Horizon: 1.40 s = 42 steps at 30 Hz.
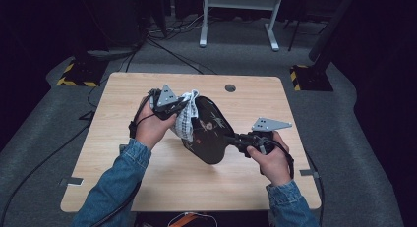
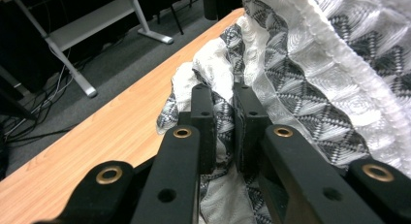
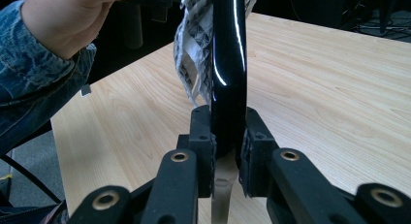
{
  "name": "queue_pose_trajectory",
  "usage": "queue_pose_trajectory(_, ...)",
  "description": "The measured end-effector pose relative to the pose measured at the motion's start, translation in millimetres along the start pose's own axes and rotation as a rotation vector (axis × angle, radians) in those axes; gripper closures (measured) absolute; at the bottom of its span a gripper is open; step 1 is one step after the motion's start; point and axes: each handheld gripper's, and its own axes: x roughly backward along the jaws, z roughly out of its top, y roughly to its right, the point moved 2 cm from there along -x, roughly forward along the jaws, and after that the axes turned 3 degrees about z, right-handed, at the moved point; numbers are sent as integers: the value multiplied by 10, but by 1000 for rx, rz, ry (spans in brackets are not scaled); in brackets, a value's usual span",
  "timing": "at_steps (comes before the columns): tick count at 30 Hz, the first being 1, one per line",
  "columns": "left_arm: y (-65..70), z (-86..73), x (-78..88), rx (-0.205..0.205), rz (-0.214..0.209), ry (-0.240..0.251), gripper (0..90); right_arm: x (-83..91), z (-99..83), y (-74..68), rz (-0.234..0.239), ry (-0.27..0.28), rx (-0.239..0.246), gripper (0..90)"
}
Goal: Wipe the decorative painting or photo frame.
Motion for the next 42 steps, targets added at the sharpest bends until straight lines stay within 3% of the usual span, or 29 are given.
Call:
queue_pose_trajectory(28,-105,-256,-98,64,24,-64,816,-10,7,-4,-1,4,0,788)
queue_pose_trajectory(36,-129,-438,-170,95,24,-109,816,-6,9,2,1,5,1,788)
queue_pose_trajectory(42,-131,-496,-202,90,30,-127,816,-8,10,5,3,5,1,788)
